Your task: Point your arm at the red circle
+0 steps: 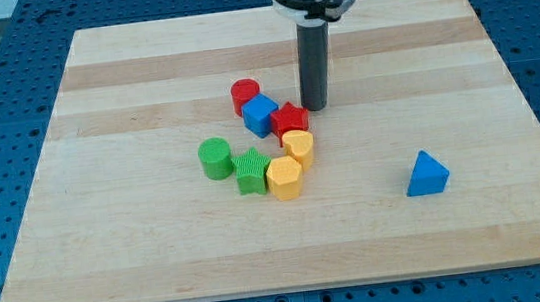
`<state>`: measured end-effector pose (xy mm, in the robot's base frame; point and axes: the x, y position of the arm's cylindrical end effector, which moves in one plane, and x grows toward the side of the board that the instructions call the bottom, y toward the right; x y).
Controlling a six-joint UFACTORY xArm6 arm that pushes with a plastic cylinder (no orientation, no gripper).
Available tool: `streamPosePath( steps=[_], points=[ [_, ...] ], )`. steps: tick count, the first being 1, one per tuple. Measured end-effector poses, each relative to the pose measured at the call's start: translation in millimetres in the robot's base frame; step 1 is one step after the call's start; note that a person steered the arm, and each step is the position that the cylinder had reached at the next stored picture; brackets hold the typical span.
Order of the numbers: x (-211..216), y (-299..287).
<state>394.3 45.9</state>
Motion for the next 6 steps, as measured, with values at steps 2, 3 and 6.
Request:
streamPosePath(
  steps=[2, 3, 6],
  points=[
    [-88, -53],
    [-88, -82],
    [-31, -61]
  ],
)
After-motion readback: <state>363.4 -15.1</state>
